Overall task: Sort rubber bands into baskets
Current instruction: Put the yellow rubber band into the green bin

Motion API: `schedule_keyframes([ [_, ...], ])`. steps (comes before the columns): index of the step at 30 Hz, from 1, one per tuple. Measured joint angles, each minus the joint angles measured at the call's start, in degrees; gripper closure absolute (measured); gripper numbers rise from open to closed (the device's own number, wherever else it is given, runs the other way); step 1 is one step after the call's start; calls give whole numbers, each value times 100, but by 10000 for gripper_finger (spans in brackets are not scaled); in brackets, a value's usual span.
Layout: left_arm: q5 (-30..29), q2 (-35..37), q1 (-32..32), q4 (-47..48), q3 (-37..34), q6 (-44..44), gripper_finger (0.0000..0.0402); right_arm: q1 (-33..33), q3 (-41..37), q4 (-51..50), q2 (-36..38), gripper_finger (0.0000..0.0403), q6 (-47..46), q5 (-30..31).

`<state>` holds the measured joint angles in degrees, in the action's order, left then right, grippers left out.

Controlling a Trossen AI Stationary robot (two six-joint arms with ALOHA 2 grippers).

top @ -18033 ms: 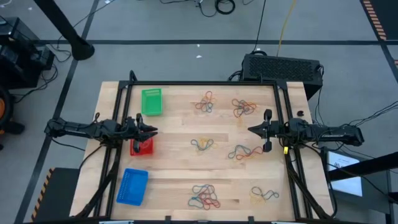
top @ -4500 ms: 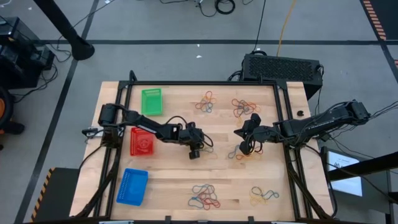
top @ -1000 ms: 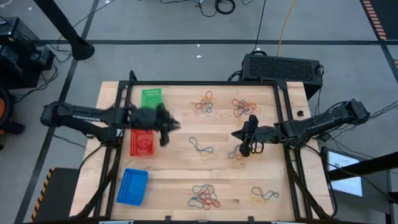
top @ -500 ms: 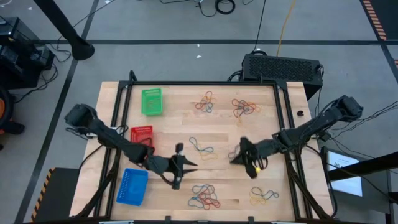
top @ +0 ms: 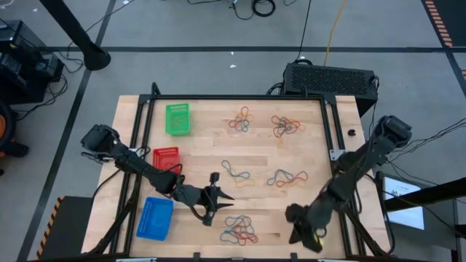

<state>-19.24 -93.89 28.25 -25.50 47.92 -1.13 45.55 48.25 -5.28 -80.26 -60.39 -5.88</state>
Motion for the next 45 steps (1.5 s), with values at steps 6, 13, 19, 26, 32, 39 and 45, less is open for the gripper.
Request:
schedule_keyframes([
  [6,11,0,-8,-122,0,2,316,226,1438,-2833,-1015,403,528,19],
  [13,14,2,22,-120,0,-82,316,219,1626,-3287,-1876,403,1367,-21],
  [19,19,2,83,-103,0,-153,316,223,1628,-3318,-2191,403,1851,-48],
  [26,19,2,206,-100,0,-157,316,256,1628,-3489,-2501,384,2233,-19],
  [32,-30,2,278,-101,0,-164,316,256,1632,-3486,-2617,350,2275,-4],
  [39,-39,2,280,-101,0,-258,316,256,1661,-3507,-2624,338,2301,-16],
  [45,-51,2,280,-101,0,-256,316,252,2000,-3818,-2593,339,2426,-5],
])
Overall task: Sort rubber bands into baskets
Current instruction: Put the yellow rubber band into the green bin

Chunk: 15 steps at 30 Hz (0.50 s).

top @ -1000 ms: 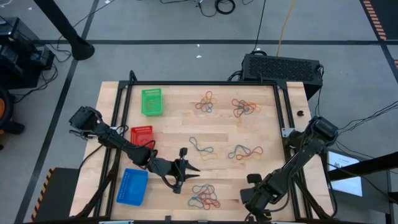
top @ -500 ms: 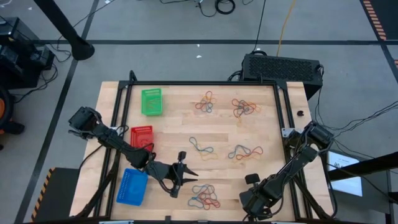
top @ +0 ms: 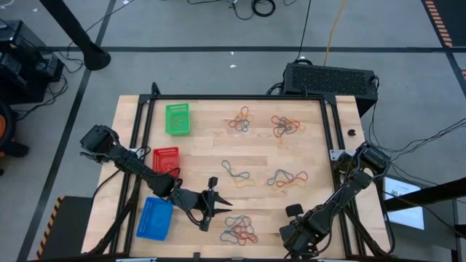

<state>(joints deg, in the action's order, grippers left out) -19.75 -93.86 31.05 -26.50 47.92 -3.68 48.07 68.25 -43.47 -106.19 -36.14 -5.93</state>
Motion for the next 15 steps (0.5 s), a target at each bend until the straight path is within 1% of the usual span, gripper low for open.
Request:
schedule_keyframes([
  [6,-4,0,0,0,0,-6,316,4,64,-131,0,339,85,149],
  [11,-4,0,0,2,0,-7,316,4,-137,-131,0,339,87,210],
  [15,-6,0,0,7,0,-8,316,4,-283,65,0,339,89,303],
])
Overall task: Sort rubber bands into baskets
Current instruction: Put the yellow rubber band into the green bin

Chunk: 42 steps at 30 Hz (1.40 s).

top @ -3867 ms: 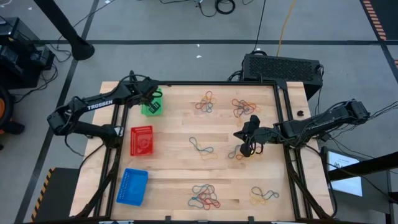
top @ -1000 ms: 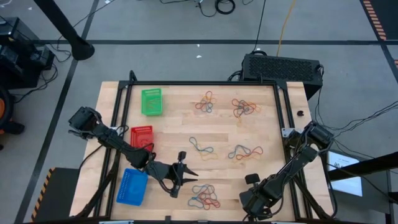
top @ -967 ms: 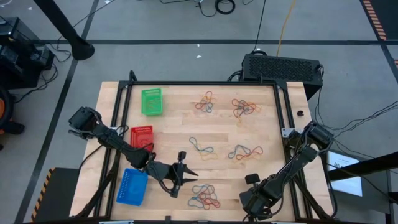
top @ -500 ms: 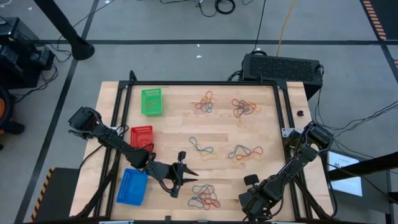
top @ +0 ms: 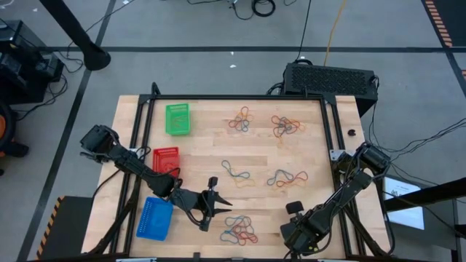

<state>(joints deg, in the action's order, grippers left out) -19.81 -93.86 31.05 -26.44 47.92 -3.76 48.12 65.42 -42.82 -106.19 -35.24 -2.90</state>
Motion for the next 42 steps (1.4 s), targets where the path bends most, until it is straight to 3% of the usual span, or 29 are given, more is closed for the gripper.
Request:
schedule_keyframes([
  [7,0,0,0,11,0,-1,316,0,-236,439,31,343,-2,-3],
  [10,0,0,0,13,0,-3,316,0,-234,453,31,370,-2,-9],
  [13,0,0,0,13,0,-3,316,0,-160,415,12,396,40,-24],
  [19,0,2,0,103,0,-5,316,-17,297,60,-9,401,59,47],
  [23,0,2,0,101,0,-36,316,-15,780,-224,-9,402,207,597],
  [28,0,-79,0,-23,2,-89,316,-90,1285,-247,-9,402,468,2003],
  [33,172,-589,-28,-935,2,-203,316,-342,1543,6,0,403,451,3013],
  [42,433,-1505,-191,-2589,3,-805,316,-865,1544,956,0,403,836,3618],
])
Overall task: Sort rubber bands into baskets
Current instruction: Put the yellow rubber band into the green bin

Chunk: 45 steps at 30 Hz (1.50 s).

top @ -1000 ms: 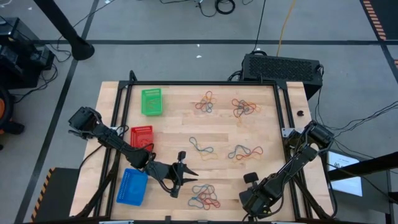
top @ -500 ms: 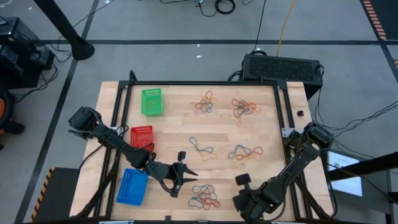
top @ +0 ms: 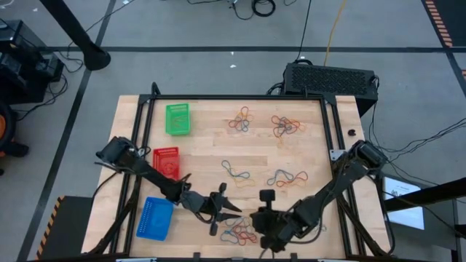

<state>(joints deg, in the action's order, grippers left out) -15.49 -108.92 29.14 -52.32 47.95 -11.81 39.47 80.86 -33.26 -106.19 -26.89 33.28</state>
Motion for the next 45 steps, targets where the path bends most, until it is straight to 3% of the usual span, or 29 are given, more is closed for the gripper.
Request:
schedule_keyframes([
  [12,48,-158,-207,-59,-1,-386,316,-392,0,274,0,402,274,116],
  [20,-35,-156,-253,547,-1,-398,316,-370,0,52,0,402,123,-68],
  [25,891,-156,-361,646,-1,-392,316,-377,2,-97,-19,402,47,-57],
  [28,1051,-156,-405,576,-1,-444,316,-377,3,-137,-42,402,-41,-24],
  [45,495,-154,-447,393,-1,-602,316,-537,9,-90,-354,402,-95,16],
])
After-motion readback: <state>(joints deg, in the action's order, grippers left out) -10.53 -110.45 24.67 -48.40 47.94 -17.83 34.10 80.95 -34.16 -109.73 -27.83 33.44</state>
